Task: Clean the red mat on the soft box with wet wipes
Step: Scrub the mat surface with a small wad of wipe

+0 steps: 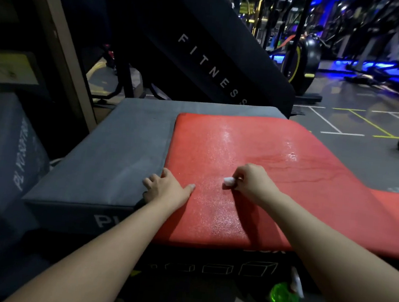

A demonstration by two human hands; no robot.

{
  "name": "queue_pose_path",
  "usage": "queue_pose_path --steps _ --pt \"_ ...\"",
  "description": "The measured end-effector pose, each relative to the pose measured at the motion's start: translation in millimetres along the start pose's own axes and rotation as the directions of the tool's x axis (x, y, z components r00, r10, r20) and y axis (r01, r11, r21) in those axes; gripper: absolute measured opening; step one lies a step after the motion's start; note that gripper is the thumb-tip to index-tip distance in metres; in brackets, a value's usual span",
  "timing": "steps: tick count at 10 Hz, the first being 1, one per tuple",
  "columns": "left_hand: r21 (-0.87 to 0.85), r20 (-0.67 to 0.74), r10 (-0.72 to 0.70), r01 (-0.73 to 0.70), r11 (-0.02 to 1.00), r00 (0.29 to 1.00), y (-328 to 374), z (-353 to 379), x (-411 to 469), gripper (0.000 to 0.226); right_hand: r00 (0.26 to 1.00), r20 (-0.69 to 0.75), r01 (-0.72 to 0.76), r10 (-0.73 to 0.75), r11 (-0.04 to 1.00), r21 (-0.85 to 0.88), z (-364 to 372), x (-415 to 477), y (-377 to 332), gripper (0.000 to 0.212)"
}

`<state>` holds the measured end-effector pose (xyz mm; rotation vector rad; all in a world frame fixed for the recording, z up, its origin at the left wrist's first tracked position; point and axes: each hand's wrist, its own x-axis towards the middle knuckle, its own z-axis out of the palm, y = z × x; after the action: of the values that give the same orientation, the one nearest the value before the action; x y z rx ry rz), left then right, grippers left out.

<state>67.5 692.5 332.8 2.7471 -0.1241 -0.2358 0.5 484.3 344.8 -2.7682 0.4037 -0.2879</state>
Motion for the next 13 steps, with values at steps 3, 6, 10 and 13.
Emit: queue_pose_path --steps 3,6,10,13 --pt "-0.428 0.186 -0.232 0.291 0.855 0.955 -15 13 61 0.175 0.965 0.199 0.169 -0.169 0.986 0.016 -23 -34 7 0.005" --pt "-0.567 -0.123 -0.058 -0.022 0.824 0.991 17 -21 32 0.094 0.969 -0.214 0.15 -0.12 0.98 0.128 5 -51 22 0.012" --pt "-0.563 -0.271 -0.085 -0.086 0.822 0.959 -26 -67 67 0.094 0.954 -0.291 0.152 -0.074 0.955 0.255 33 -15 -42 0.015" --pt "-0.402 -0.192 -0.12 0.033 0.915 0.974 -78 -42 76 0.093 0.982 -0.074 0.182 -0.174 0.975 0.126 73 2 -84 0.017"
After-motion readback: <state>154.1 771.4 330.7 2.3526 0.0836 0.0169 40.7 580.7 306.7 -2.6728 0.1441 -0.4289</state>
